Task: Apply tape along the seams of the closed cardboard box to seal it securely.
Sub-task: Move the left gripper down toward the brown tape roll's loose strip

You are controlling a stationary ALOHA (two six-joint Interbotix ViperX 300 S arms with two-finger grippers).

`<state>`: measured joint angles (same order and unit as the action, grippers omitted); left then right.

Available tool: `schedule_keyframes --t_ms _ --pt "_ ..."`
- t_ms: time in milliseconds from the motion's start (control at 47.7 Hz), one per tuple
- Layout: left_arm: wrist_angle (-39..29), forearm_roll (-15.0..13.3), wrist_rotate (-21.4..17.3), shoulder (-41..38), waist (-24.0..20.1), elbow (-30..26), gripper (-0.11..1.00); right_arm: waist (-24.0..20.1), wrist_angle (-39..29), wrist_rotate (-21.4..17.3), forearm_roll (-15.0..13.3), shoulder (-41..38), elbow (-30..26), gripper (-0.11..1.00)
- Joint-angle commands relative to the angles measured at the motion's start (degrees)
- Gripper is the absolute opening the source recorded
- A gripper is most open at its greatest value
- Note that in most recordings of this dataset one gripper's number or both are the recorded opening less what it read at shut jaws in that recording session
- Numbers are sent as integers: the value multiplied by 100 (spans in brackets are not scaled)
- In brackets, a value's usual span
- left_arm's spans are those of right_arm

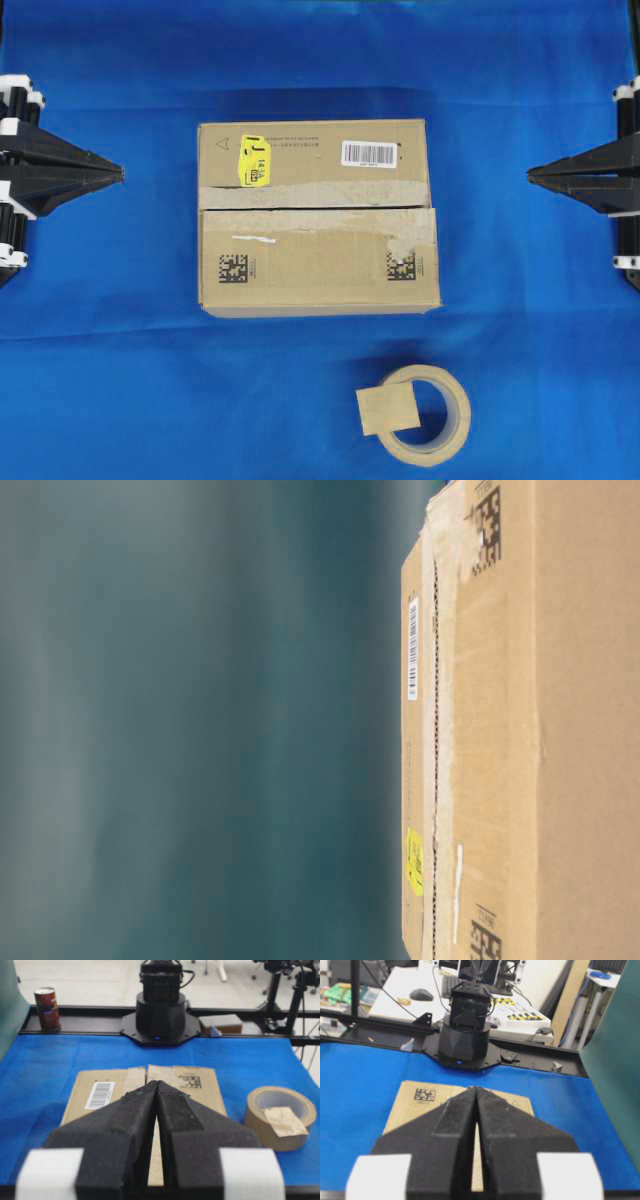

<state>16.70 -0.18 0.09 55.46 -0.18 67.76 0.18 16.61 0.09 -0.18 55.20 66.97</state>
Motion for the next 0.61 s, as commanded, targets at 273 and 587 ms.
schedule_keyframes --t_ms 273,587 --pt "369 -35 -1433 -659 984 -422 0 62 18 9 18 -18 -158 0" --pt "1468 -53 -4395 -2268 1881 -817 0 62 255 53 -44 -185 -158 0"
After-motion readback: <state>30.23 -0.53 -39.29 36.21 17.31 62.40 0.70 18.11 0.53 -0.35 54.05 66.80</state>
